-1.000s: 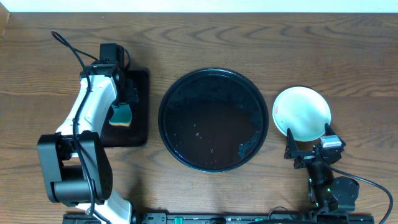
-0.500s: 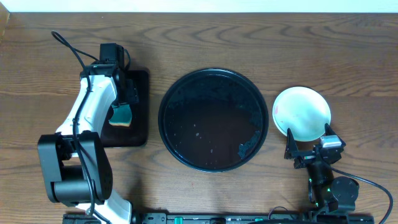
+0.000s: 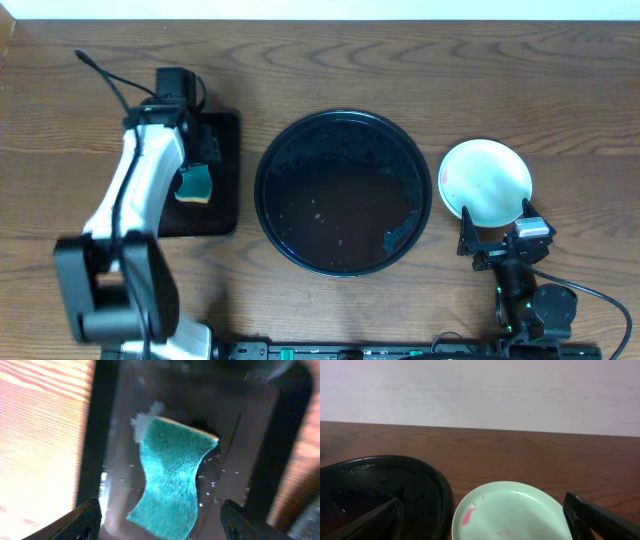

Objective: Clean dirty plates on tray and stack at the side

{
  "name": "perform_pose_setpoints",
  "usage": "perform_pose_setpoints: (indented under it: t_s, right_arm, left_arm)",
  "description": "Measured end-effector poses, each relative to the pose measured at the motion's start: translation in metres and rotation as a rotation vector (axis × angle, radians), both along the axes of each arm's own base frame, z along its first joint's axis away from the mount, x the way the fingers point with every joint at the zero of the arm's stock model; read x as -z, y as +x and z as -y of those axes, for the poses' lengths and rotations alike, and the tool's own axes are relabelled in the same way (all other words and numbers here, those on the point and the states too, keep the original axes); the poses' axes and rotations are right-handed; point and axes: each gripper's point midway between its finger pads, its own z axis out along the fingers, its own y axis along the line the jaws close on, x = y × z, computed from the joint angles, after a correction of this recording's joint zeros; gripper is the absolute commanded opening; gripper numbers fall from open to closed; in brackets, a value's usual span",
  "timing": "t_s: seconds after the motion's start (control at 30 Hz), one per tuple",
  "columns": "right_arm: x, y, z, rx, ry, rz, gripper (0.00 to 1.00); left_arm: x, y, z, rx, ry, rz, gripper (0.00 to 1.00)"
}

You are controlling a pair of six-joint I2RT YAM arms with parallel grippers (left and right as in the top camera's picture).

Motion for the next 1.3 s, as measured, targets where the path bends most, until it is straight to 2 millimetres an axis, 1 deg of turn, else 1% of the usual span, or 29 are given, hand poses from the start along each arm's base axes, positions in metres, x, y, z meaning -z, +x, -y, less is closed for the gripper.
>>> perform_pose_setpoints:
  t_s: [0.03,0.07,0.13,0.17,0.2,0.3,0.43,0.53,0.7,0.83,0.93,1.0,1.13,1.23,1.3]
  right_arm:
    - [0.000,0.000,0.000,0.000,0.000,0.000,0.99]
    - [0.000,0.000,0.000,0.000,0.000,0.000,0.99]
    - [0.000,0.000,0.000,0.001,0.000,0.000,0.99]
    - [0.000,0.000,0.000,0.001,0.000,0.000,0.99]
    - [0.000,0.000,0.000,0.002,0.000,0.000,0.99]
    - [0.000,0.000,0.000,0.003,-0.001,0.000,0.99]
    - [0.000,0.000,0.000,0.003,0.000,0.001,0.99]
    - [0.000,0.000,0.000,0.003,0.000,0.002,0.99]
    - [0.000,0.000,0.000,0.003,0.000,0.002,0.99]
    - [0.000,0.000,0.000,0.003,-0.001,0.002,0.99]
    - [0.000,0.000,0.001,0.003,-0.001,0.002,0.99]
    - [0.000,0.000,0.001,0.003,0.000,0.002,0.99]
    - [0.000,0.000,0.001,0.003,-0.001,0.002,0.99]
    - [0.000,0.000,0.001,0.003,-0.001,0.002,0.99]
    - [0.000,0.000,0.001,0.003,-0.001,0.003,0.99]
  left_arm:
    - [-0.013,-0.001,0.000,0.000,0.002,0.034,0.77]
    - [-0.030,-0.001,0.000,0.000,0.005,0.083,0.77]
    - [-0.072,-0.004,0.000,0.000,0.010,0.200,0.77]
    - [-0.086,-0.007,0.000,0.000,0.012,0.243,0.77]
    - [-0.105,-0.011,0.000,-0.001,0.015,0.296,0.77]
    - [-0.153,-0.026,0.001,0.000,0.021,0.437,0.77]
    - [-0.200,-0.050,0.002,0.000,0.027,0.583,0.77]
    - [-0.226,-0.070,0.003,-0.001,0.032,0.665,0.77]
    - [-0.248,-0.105,0.005,0.000,0.034,0.732,0.77]
    - [-0.265,-0.123,0.007,0.004,0.033,0.813,0.77]
    - [-0.267,-0.133,0.007,0.006,0.035,0.888,0.77]
    - [-0.264,-0.135,0.010,0.017,0.032,0.942,0.77]
    - [-0.255,-0.132,0.020,0.104,0.038,1.075,0.77]
    - [-0.234,-0.129,0.031,0.199,0.053,1.161,0.77]
    - [-0.216,-0.130,0.038,0.250,0.063,1.188,0.77]
